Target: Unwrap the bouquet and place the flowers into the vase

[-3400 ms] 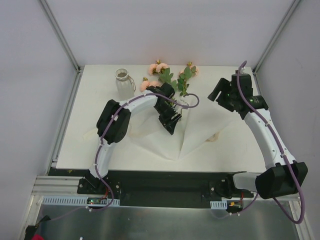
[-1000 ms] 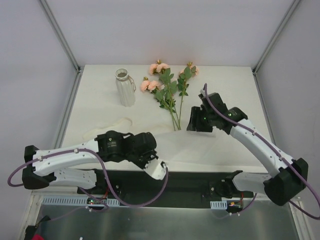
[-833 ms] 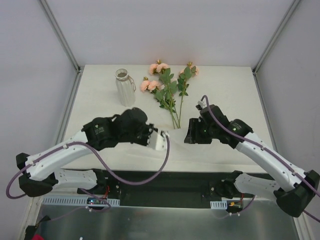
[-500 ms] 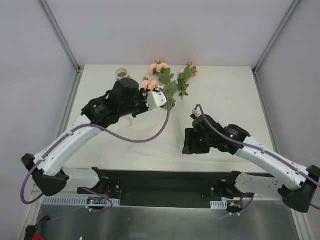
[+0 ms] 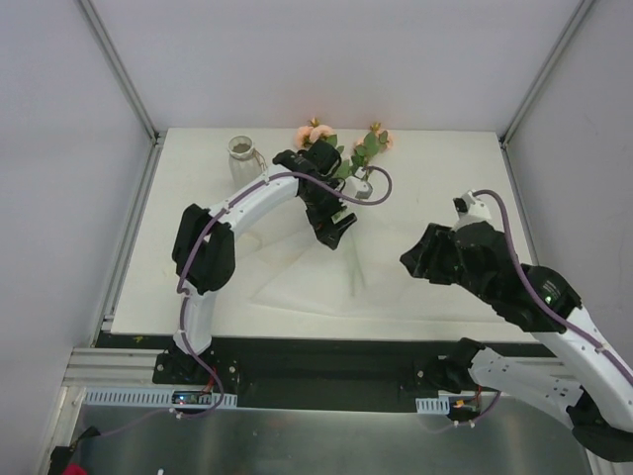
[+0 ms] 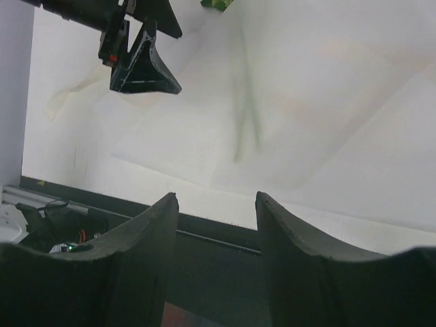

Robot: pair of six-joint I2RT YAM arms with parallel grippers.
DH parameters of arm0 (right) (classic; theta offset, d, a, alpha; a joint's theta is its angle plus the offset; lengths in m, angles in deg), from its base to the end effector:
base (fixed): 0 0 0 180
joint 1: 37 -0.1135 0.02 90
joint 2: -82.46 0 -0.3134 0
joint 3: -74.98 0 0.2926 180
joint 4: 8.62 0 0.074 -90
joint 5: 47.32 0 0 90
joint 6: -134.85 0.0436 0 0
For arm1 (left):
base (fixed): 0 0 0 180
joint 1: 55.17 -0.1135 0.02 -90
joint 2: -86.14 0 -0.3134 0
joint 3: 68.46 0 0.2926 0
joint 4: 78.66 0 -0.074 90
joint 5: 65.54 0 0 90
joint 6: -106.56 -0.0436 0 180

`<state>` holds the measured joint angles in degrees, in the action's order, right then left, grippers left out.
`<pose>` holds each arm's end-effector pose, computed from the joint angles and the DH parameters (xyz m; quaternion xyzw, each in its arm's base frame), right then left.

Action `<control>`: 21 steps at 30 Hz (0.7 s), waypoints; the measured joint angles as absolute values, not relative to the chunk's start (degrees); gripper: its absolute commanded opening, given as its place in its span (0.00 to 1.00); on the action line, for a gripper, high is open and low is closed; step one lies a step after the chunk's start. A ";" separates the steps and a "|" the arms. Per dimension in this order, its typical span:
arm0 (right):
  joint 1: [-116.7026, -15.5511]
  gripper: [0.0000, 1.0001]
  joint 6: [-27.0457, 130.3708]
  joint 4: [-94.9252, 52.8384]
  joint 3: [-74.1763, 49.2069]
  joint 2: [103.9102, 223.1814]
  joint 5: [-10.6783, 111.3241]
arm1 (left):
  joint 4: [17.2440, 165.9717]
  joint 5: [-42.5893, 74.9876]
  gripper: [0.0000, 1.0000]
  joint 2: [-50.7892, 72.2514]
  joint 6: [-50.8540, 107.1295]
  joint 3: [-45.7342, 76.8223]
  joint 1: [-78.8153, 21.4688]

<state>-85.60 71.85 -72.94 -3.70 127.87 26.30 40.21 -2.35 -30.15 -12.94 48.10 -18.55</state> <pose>0.1044 0.0998 0.4375 -0.0926 0.8596 0.2005 0.4608 0.3947 -0.3178 0.2972 0.5625 0.7572 -0.2391 0.2303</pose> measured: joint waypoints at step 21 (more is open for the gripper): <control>-74.63 0.47 67.15 -64.74 -0.95 130.01 33.99 | 36.75 -18.39 0.98 -49.06 -10.29 61.48 -24.45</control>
<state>-74.63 67.15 -64.74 -0.95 130.01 33.99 36.75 -18.39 -49.06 -10.29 61.48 -24.45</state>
